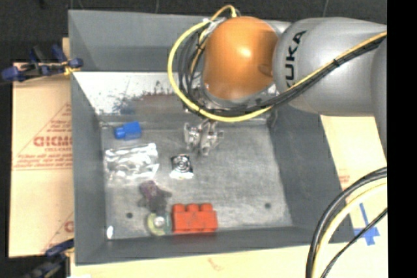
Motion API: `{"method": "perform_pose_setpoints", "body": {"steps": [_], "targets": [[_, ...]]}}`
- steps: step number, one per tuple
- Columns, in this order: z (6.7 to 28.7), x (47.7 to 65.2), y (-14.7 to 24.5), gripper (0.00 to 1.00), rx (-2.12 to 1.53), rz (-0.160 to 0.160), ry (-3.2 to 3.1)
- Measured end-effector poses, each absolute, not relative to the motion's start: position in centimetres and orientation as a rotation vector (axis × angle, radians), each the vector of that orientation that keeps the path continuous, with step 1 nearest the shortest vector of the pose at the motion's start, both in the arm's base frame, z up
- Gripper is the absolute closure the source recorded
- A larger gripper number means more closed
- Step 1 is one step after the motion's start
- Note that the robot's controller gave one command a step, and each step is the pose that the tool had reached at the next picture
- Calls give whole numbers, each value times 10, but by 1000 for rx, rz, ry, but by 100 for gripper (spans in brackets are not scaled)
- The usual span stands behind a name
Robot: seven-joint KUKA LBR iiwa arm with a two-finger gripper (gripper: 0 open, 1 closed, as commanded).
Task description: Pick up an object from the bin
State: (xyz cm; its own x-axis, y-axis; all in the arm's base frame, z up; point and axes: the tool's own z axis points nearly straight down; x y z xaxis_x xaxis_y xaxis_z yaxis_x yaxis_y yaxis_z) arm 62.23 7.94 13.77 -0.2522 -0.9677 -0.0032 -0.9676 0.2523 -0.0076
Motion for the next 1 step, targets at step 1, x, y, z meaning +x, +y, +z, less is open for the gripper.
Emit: {"method": "perform_pose_setpoints", "body": {"steps": [1], "targets": [[136, 621, 81, 0, -1916, 3, 2483]]}}
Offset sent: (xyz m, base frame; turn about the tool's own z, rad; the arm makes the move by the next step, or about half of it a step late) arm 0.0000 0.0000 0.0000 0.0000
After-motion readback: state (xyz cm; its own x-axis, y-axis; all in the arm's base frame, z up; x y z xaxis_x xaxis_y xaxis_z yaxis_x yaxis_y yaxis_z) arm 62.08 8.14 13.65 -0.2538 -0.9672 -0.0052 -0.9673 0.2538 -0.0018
